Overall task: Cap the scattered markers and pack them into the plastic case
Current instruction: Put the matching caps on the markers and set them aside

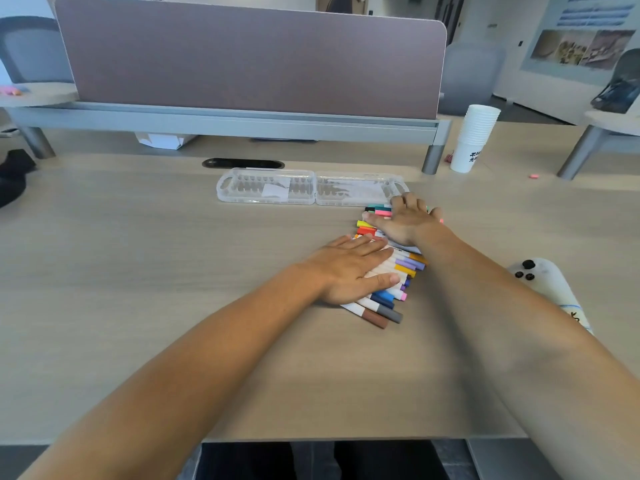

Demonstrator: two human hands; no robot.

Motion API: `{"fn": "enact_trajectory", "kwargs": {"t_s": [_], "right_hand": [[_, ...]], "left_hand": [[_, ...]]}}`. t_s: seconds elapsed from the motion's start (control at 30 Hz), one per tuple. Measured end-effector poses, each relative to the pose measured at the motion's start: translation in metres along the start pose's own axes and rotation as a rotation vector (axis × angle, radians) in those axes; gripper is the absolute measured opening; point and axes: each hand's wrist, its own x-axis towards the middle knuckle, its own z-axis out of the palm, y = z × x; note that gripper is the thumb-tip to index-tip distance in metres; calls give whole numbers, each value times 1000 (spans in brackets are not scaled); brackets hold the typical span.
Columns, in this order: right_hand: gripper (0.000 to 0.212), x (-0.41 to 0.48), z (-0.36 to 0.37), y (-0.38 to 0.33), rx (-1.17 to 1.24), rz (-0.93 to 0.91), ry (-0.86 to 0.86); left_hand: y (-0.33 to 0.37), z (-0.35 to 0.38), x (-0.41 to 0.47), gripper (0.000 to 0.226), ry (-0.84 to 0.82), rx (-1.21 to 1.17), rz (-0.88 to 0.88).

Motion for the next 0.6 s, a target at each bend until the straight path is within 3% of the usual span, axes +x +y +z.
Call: {"fn": "enact_trajectory", "kwargs": {"t_s": [0.4, 0.6], "right_hand": [[103, -5, -5, -5, -11, 8, 3], [103, -19, -2, -9, -8, 67, -8]], "left_hand": [[-7, -1, 7, 76, -7, 36, 36], [-17, -3, 2, 63, -7, 53, 96]]}}
